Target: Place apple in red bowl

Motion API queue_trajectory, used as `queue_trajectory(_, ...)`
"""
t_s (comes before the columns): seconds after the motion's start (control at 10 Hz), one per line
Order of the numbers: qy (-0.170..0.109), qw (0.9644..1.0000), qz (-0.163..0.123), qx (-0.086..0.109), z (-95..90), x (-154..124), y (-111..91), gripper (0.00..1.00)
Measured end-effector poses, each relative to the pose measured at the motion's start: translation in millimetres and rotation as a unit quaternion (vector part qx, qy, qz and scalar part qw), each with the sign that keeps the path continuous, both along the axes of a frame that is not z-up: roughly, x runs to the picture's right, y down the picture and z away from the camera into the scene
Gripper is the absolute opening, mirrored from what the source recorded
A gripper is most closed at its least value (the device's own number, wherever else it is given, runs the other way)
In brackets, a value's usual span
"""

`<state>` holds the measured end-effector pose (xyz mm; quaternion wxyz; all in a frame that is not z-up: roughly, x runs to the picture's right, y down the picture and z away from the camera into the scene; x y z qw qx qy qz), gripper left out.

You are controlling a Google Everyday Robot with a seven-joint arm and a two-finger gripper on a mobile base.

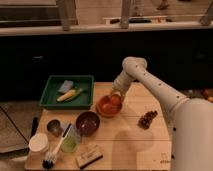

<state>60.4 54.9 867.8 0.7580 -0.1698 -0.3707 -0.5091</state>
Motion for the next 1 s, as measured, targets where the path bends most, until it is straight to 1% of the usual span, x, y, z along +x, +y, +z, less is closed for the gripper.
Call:
queue_trajectory(0.1,0.000,1.0000,-0.002,-0.002,0.7,-1.3,0.1,0.13)
queue_trajectory(0.2,0.001,1.0000,-0.003,-0.005,1.2,-1.2,0.3,0.25)
queue_trajectory(0.4,0.001,0.9999,-0.006,-0.011,1.8,-1.3,1.4,0.45)
queue_trajectory(0.5,0.001,0.9999,-0.006,-0.012,2.3,-1.9,1.4,0.52)
queue_trajectory(0.6,0.000,0.9999,-0.007,-0.014,2.9,-3.3,1.9,0.64)
queue_trajectory(0.7,-0.001,0.9998,-0.008,-0.016,3.5,-5.0,2.2,0.74)
queue_trajectory(0.8,-0.002,0.9998,-0.009,-0.018,4.1,-6.2,2.9,0.79)
queue_trajectory(1.0,-0.004,0.9997,-0.010,-0.021,5.0,-7.9,4.5,0.80)
